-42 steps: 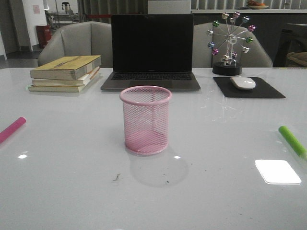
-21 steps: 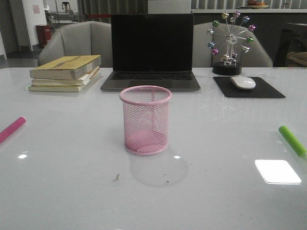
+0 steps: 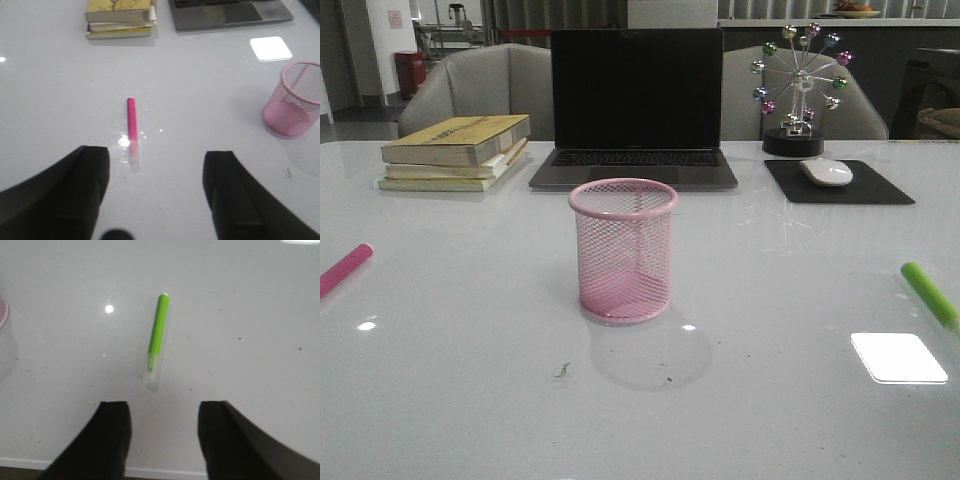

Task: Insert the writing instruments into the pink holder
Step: 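Close the right gripper on the green marker and lift it, then carry the green marker over the pink holder and drop it in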

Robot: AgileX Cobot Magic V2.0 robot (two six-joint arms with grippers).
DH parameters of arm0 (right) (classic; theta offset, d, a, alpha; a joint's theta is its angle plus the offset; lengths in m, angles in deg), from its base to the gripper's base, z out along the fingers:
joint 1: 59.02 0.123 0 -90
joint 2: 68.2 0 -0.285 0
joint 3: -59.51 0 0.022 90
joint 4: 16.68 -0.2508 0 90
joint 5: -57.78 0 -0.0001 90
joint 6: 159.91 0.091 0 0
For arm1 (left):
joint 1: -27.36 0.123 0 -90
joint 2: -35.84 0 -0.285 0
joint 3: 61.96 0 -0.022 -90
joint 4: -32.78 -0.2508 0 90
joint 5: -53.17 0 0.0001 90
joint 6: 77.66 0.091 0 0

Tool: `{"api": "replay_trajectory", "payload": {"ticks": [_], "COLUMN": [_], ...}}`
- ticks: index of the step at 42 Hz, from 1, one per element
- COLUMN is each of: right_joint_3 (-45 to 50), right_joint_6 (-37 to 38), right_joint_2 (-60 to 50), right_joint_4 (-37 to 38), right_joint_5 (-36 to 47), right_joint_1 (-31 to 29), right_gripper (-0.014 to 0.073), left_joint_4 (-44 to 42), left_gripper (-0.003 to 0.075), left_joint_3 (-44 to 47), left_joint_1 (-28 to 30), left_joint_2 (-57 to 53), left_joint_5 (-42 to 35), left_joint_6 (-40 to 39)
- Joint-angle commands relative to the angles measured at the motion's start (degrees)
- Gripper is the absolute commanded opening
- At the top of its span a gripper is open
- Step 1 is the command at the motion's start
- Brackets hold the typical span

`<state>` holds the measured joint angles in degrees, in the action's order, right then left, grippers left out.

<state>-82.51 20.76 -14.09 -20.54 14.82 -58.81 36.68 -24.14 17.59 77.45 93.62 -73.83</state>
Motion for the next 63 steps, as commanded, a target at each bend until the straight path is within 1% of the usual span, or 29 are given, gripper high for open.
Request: {"api": "replay_trajectory", "payload": {"ticks": [1, 3, 9, 14, 18, 22, 34, 48, 55, 58, 63], "right_joint_3": [-1.73, -1.73, -3.81, -8.62, -12.41, -17.24, -28.93, -36.76, -37.73, -37.73, -37.73], "right_joint_6": [-0.67, -0.67, -0.67, -0.67, -0.67, -0.67, -0.67, -0.67, -0.67, -0.67, -0.67], "right_joint_2": [4.51, 7.36, 16.35, 25.06, 31.43, 38.32, 52.89, 62.32, 63.9, 64.17, 64.35], "right_joint_4": [0.0, -0.06, -1.19, -1.42, -1.42, -1.36, -1.36, 0.71, 2.25, 2.85, 3.13], "right_joint_5": [4.59, 5.36, 5.17, 4.37, 4.34, 4.07, 2.27, 0.01, -0.05, -0.05, -0.17], "right_joint_1": [-0.28, -0.28, -0.28, -0.28, -0.28, -0.28, -0.21, -0.21, -0.21, -0.28, -0.28], "right_gripper": [0.054, 0.054, 0.054, 0.054, 0.054, 0.054, 0.054, 0.054, 0.0538, 0.0504, 0.0395], "left_joint_4": [1.48, 0.95, 0.59, 0.59, 0.59, 0.59, 0.59, 0.59, 0.59, 0.59, 0.59], "left_gripper": [0.0531, 0.052, 0.0479, 0.0452, 0.0434, 0.0432, 0.0432, 0.0432, 0.0432, 0.0432, 0.0432], "left_joint_3": [-1.44, -1.44, -1.23, -1.23, -1.23, -1.23, -1.23, -1.23, -1.23, -1.23, -1.23], "left_joint_1": [-4.48, -8.02, -15.26, -19.22, -20.63, -20.74, -20.74, -20.74, -20.74, -20.74, -20.74], "left_joint_2": [0.93, 1.34, 1.6, 1.6, 1.6, 1.6, 1.6, 1.6, 1.6, 1.6, 1.6], "left_joint_5": [-5.39, -5.48, -5.48, -5.48, -5.48, -5.48, -5.48, -5.48, -5.48, -5.48, -5.48], "left_joint_6": [0.52, 0.52, 0.52, 0.52, 0.52, 0.52, 0.52, 0.52, 0.52, 0.52, 0.52]}}
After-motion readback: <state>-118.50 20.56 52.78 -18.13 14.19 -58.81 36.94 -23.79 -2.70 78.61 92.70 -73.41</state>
